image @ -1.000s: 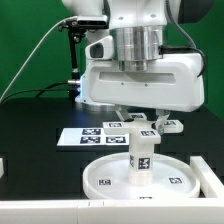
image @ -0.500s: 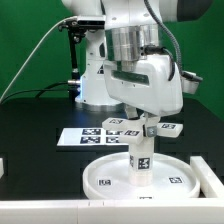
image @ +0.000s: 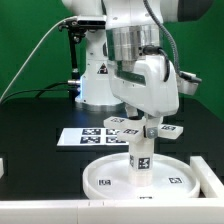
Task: Assemble round table
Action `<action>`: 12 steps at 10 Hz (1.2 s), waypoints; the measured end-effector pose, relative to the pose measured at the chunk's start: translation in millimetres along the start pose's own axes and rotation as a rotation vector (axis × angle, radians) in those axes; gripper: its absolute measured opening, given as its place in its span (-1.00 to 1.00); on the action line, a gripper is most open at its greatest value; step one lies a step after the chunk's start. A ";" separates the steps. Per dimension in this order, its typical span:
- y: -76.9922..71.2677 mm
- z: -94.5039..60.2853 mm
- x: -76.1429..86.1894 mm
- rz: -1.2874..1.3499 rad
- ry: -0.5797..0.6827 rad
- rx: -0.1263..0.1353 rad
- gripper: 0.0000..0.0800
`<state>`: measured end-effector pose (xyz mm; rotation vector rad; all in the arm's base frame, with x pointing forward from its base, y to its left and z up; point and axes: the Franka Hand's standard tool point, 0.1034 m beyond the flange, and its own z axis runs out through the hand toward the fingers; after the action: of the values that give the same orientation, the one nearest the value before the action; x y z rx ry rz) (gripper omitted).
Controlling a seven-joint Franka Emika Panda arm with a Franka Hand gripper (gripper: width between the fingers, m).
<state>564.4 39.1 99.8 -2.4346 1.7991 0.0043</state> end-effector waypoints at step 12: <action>-4.5 -25.7 -3.1 -1.266 0.002 -0.017 0.62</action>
Offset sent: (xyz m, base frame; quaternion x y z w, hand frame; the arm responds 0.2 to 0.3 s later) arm -0.0024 0.0057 0.0246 -0.0010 -0.0266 -0.1952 0.9804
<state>566.1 40.9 125.9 -3.0607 0.0098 -0.0878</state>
